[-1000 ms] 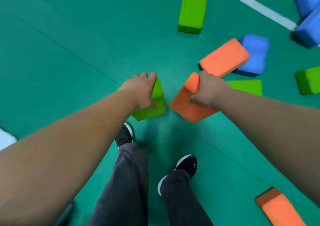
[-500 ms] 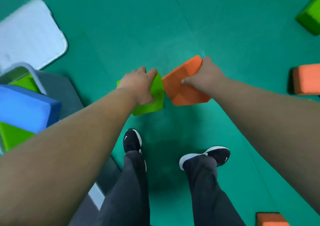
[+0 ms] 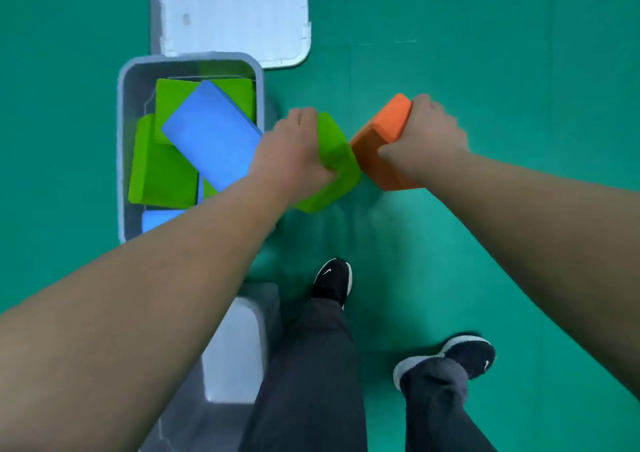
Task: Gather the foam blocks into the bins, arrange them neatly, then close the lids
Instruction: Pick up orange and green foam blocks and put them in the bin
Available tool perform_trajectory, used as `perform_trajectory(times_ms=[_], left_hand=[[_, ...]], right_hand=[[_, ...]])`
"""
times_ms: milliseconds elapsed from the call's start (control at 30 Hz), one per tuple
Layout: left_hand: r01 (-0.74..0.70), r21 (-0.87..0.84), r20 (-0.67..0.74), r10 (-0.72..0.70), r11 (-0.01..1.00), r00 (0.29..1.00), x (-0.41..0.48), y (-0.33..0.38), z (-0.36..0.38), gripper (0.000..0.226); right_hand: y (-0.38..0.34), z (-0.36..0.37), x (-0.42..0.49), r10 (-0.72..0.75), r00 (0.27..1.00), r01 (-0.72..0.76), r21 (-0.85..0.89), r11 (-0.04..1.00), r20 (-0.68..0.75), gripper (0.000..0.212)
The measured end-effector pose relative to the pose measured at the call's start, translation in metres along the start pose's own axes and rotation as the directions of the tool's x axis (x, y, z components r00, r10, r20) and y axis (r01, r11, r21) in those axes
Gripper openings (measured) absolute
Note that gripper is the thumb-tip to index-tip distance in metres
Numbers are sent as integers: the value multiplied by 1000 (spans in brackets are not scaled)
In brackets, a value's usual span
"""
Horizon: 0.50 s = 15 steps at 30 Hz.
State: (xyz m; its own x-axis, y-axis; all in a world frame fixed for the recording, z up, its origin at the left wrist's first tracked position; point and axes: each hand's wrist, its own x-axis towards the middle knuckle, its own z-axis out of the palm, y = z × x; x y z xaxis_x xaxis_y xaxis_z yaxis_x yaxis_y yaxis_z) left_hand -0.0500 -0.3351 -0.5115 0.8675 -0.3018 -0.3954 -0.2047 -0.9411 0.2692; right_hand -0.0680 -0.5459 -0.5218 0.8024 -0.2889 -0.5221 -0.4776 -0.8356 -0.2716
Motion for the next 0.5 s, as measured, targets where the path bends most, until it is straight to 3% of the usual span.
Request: perform_trajectory(times_ms=[200, 500], left_hand=[[85, -236, -278, -151, 968, 949, -16, -54, -65, 95], [246, -561, -403, -520, 791, 753, -76, -120, -125, 89]], right_hand=[[-102, -24, 5, -218, 964, 214, -44, 976, -153, 67], [-197, -60, -15, -492, 833, 503, -25, 864, -254, 75]])
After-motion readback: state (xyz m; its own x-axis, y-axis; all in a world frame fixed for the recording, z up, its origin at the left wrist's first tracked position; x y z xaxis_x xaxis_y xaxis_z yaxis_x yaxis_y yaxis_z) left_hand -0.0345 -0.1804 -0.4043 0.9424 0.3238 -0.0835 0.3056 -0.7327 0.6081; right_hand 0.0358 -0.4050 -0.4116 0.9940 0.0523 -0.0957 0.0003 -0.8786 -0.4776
